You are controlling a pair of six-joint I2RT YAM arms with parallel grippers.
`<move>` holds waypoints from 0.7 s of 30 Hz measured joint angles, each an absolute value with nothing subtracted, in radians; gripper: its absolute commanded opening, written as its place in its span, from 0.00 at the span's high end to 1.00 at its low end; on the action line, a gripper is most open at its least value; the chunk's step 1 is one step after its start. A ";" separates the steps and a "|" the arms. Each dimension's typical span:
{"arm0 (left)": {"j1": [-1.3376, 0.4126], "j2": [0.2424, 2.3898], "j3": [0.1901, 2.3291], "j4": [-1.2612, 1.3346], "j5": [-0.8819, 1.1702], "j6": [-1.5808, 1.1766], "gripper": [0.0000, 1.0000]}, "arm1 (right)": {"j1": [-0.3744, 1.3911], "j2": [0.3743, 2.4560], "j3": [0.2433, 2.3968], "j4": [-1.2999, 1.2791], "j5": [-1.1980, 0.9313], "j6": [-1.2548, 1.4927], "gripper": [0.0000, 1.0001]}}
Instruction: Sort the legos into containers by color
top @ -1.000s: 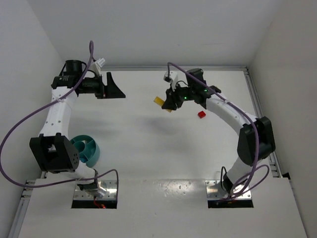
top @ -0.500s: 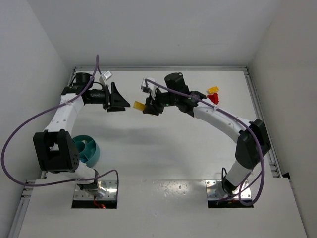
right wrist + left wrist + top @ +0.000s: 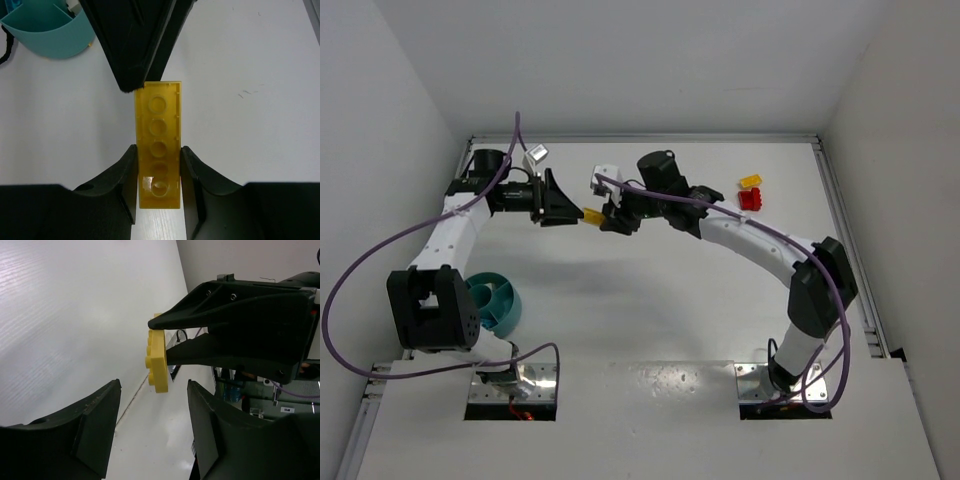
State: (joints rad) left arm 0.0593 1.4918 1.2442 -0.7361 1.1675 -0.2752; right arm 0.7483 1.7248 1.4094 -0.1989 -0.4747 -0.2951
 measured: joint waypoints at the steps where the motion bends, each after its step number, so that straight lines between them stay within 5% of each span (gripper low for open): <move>1: 0.056 1.491 1.241 -0.736 1.168 -0.275 0.40 | 0.752 1.730 1.419 -0.200 -0.473 -0.296 0.95; 7: 0.044 1.485 1.238 -0.734 1.163 -0.274 0.46 | 0.777 1.742 1.456 -0.205 -0.471 -0.300 0.95; 12: 0.044 1.469 1.238 -0.733 1.152 -0.267 0.71 | 0.800 1.744 1.461 -0.213 -0.472 -0.311 0.95; 19: 0.044 1.448 1.239 -0.748 1.126 -0.241 0.84 | 0.810 1.744 1.461 -0.217 -0.447 -0.315 0.95; 20: 0.044 1.445 1.241 -0.762 1.117 -0.225 0.88 | 0.814 1.745 1.461 -0.218 -0.441 -0.312 0.92; 21: 0.044 1.439 1.243 -0.779 1.106 -0.207 0.89 | 0.818 1.746 1.461 -0.218 -0.433 -0.309 0.77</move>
State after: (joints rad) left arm 0.0441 1.4391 1.2427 -0.7788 1.1057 -0.2073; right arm 0.8177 1.7458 1.4612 -0.2180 -0.4328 -0.3088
